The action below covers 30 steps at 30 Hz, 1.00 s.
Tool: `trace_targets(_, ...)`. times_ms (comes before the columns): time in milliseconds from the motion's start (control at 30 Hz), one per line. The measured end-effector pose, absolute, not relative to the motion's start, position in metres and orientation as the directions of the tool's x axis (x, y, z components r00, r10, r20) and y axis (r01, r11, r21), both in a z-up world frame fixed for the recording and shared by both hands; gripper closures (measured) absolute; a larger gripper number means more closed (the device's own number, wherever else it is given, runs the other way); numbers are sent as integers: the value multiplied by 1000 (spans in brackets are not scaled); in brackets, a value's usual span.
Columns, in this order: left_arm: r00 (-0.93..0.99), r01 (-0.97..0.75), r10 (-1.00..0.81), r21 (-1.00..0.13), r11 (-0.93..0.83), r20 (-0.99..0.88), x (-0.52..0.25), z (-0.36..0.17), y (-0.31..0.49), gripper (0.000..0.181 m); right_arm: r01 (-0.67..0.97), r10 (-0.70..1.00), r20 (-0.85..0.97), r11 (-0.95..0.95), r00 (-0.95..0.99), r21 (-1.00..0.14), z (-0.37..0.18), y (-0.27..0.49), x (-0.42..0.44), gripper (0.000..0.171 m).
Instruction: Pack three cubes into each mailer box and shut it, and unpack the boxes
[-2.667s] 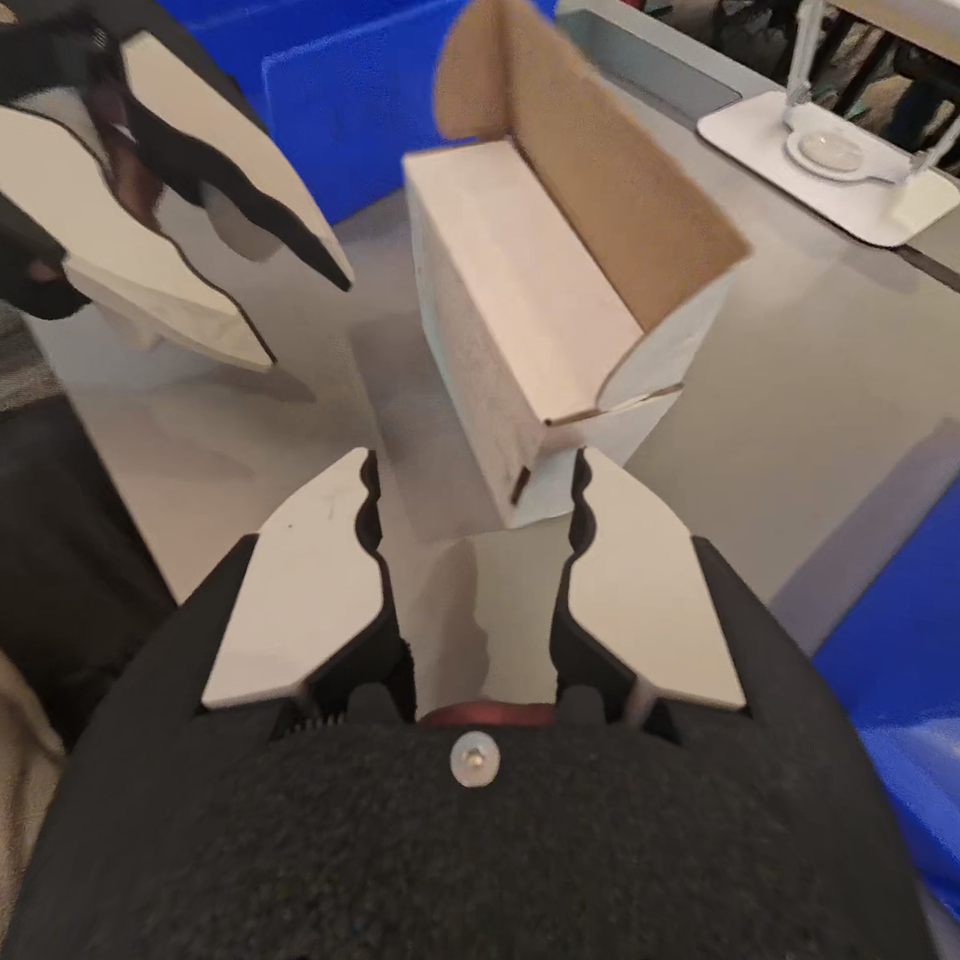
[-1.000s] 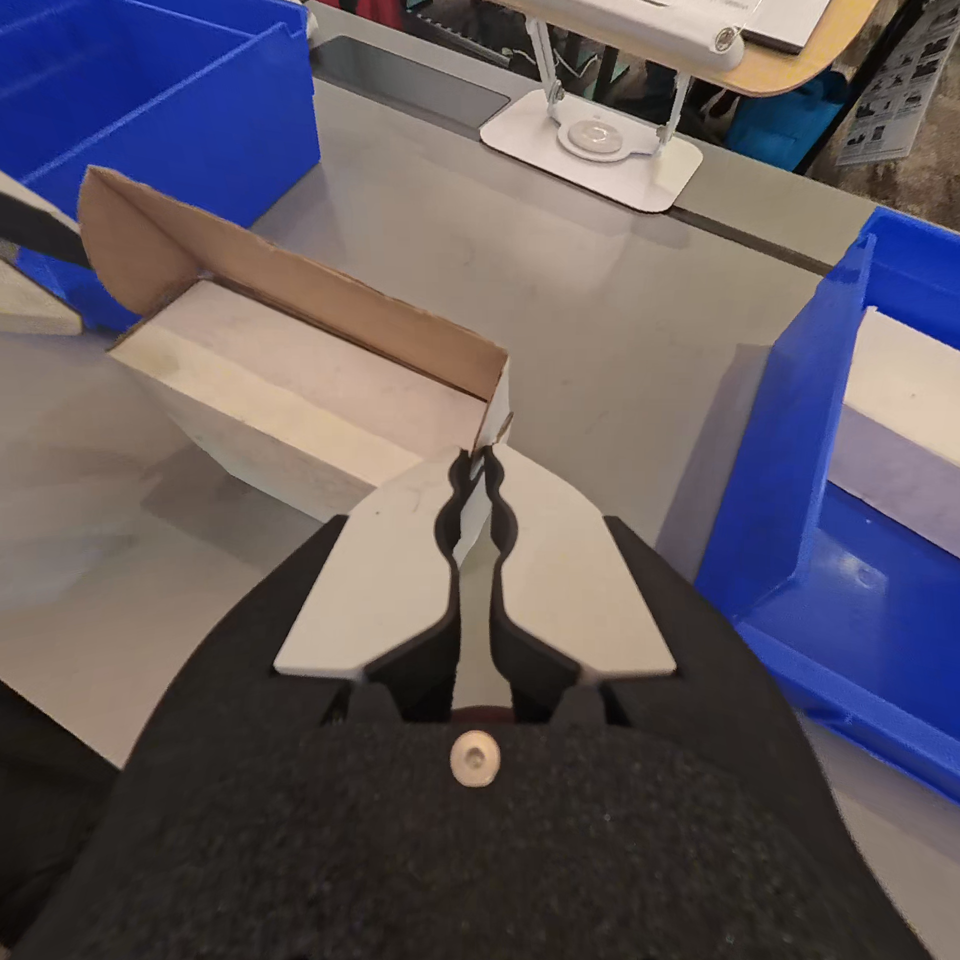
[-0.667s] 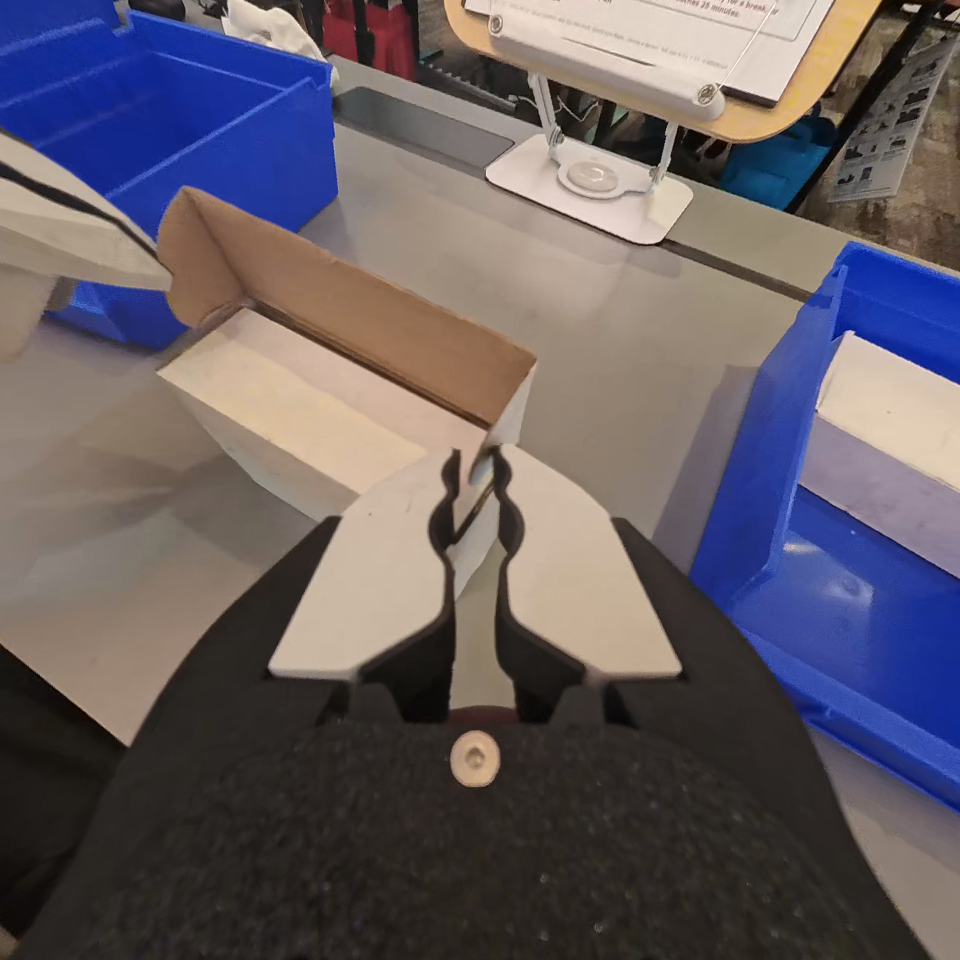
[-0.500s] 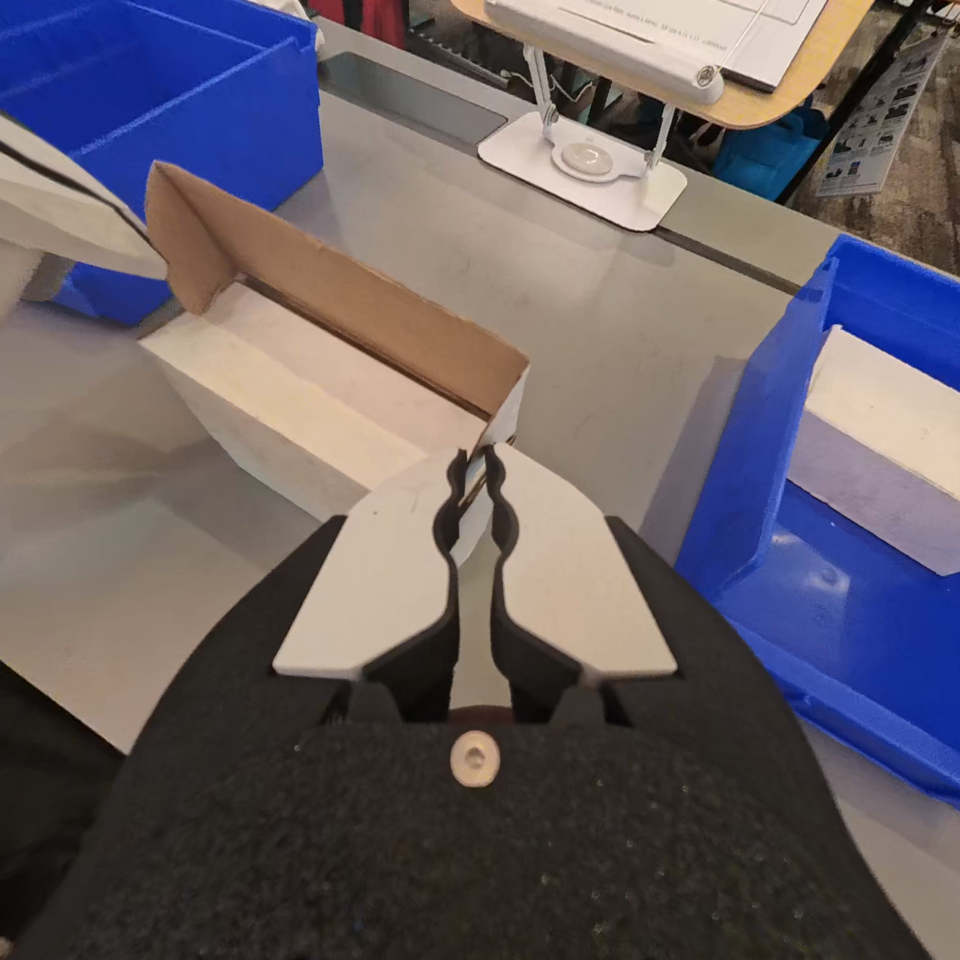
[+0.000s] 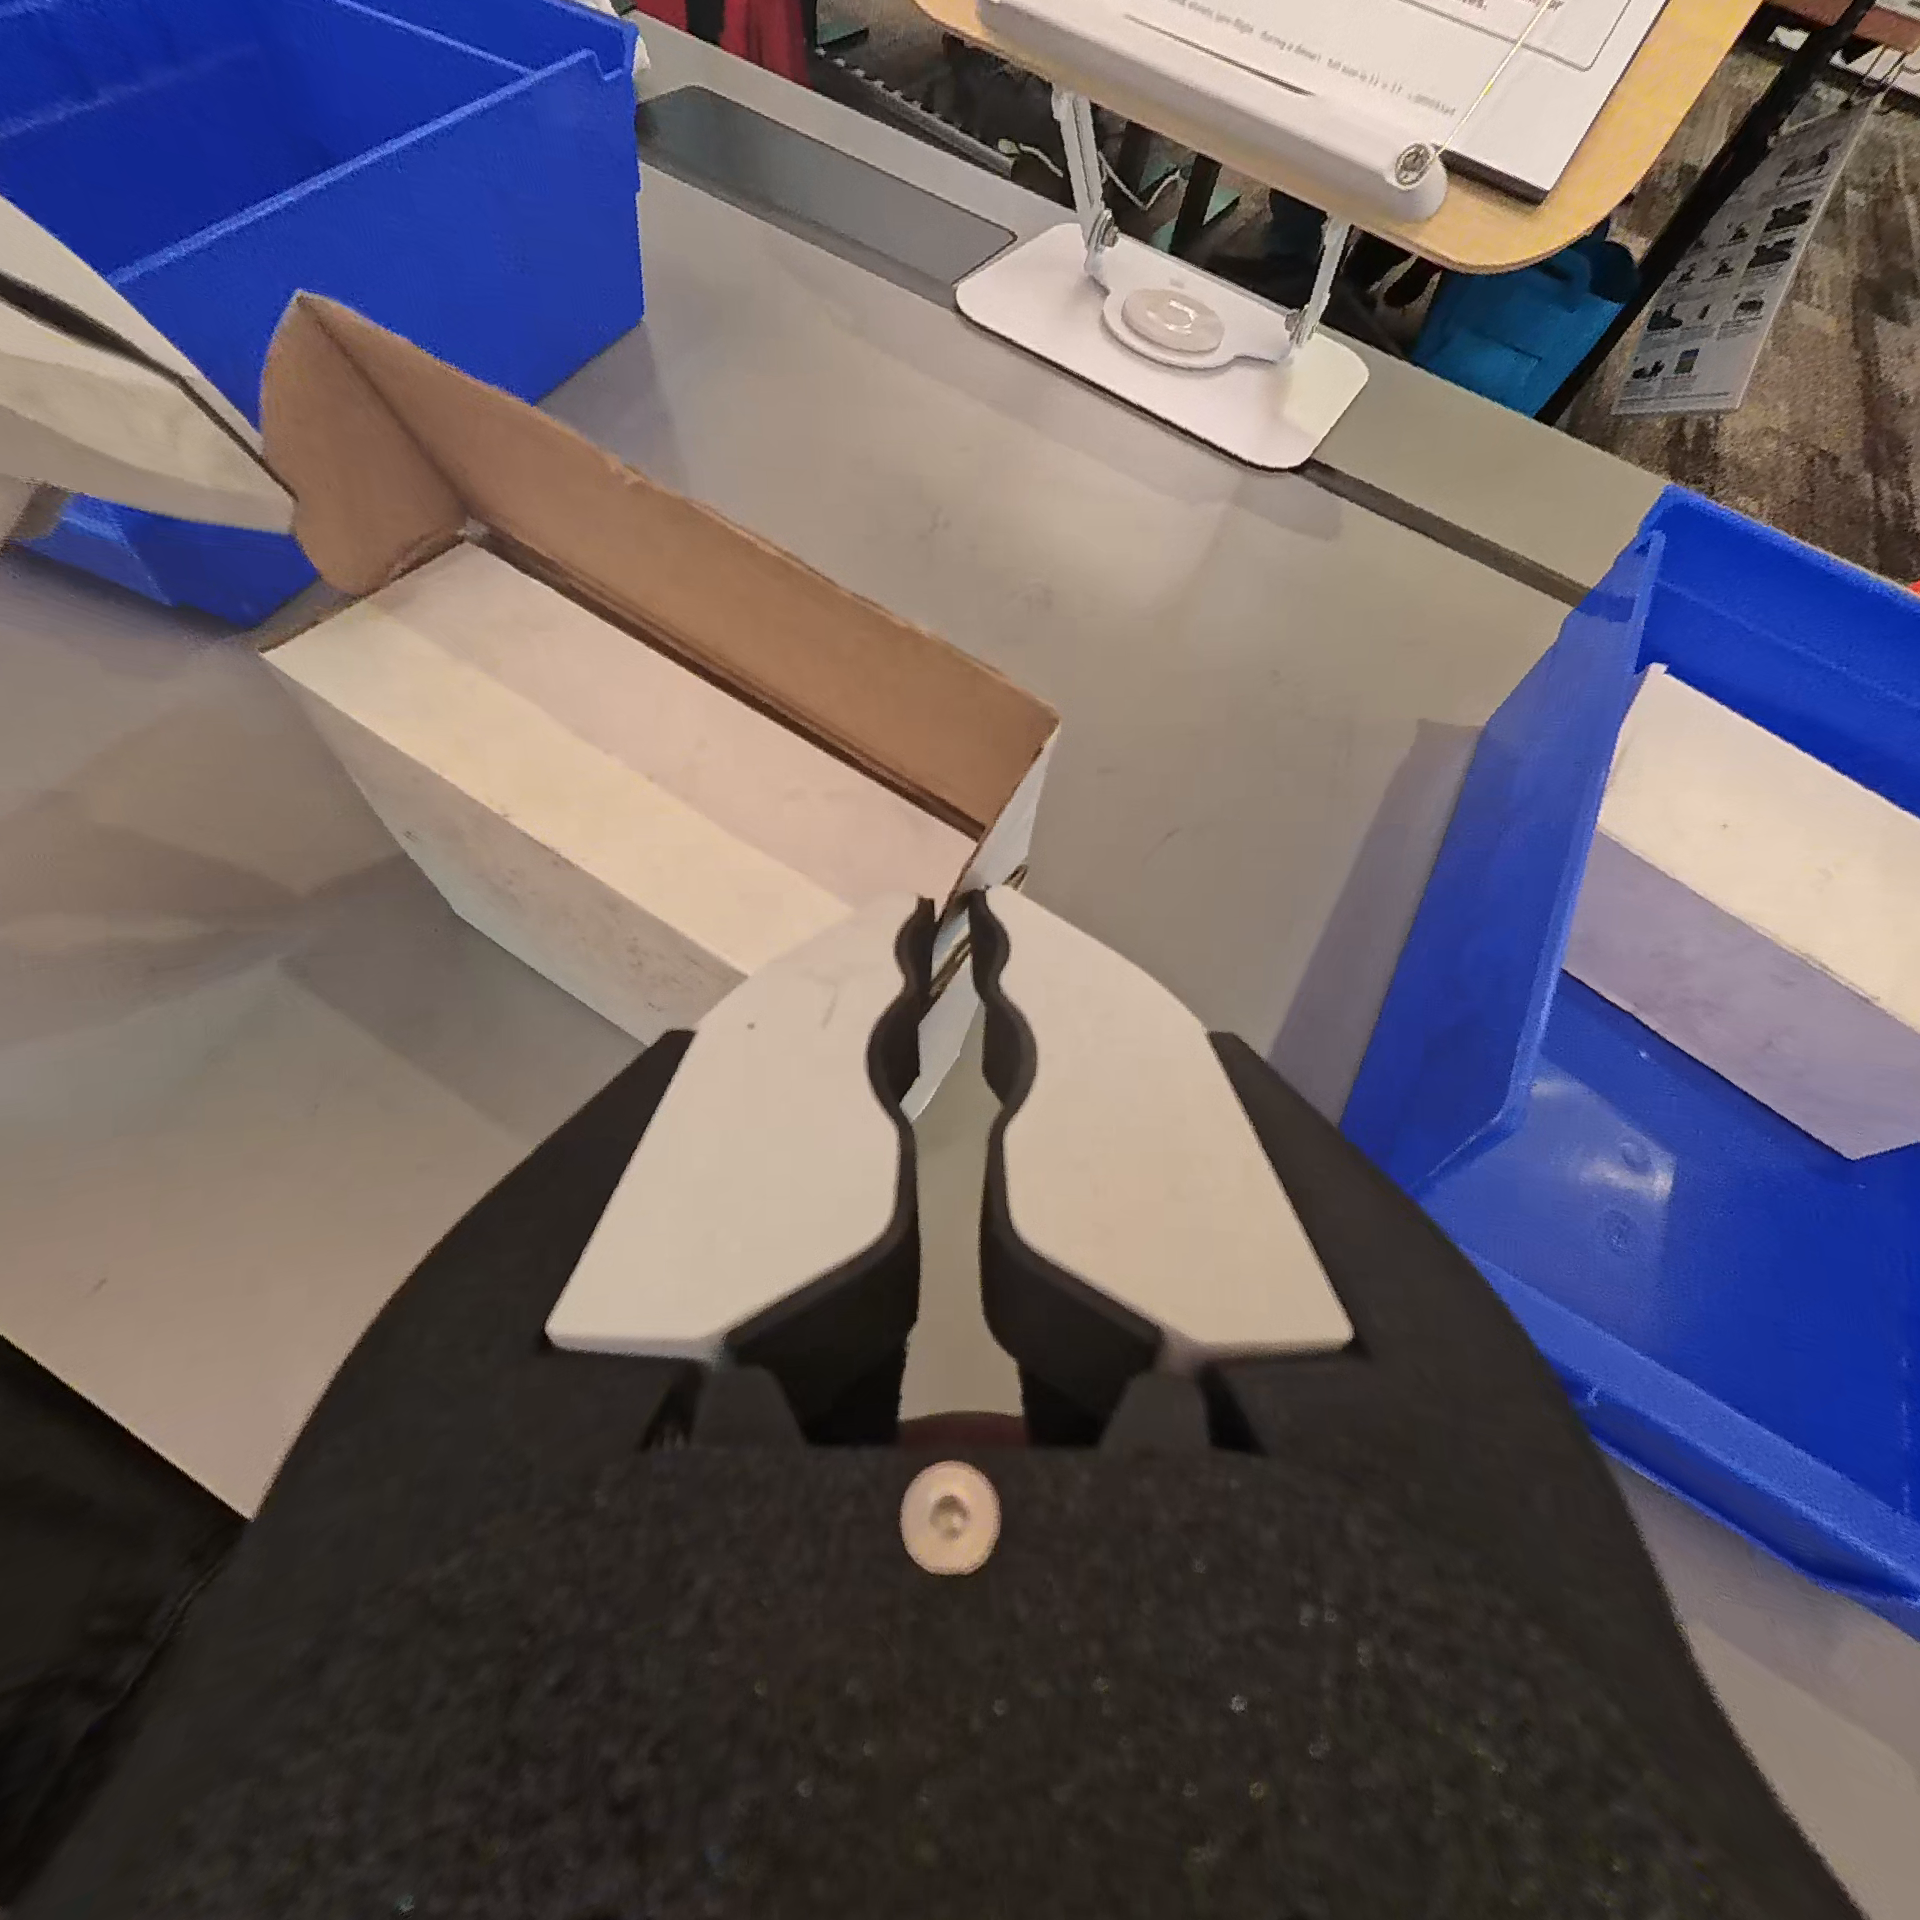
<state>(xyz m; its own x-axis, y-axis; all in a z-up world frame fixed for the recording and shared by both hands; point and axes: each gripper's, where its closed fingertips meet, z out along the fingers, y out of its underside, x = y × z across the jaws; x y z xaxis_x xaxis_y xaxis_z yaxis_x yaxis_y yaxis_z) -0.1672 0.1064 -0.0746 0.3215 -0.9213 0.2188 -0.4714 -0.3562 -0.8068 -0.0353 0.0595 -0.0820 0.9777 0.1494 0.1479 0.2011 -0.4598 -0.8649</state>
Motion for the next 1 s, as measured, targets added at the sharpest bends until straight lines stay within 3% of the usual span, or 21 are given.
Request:
trace_targets(300,311,-457,-927,-822,-341,211,-169,-80,104,180,255,128,221,-430,967,-866,-85,57,-34,166)
trace_targets(500,319,-490,-943,-836,-247,92,-170,-83,104,181,261,137,224,-427,965,-866,-87,56,-33,167)
trace_targets(600,329,-486,-941,-841,-237,76,-171,-82,107,181,244,203,172,-416,964,-876,-84,54,-38,162)
trace_targets(667,319,-473,-941,-842,-258,109,-171,-82,107,180,213,253,118,-389,960,-896,-77,50,-40,147)
trace_targets(833,300,-445,-937,-843,-304,179,-170,-82,106,180,111,303,-9,-374,953,-921,-66,44,-34,158)
trace_targets(1000,299,-450,-940,-844,-293,167,-170,-82,106,180,79,317,-54,-393,947,-916,-73,51,-43,157)
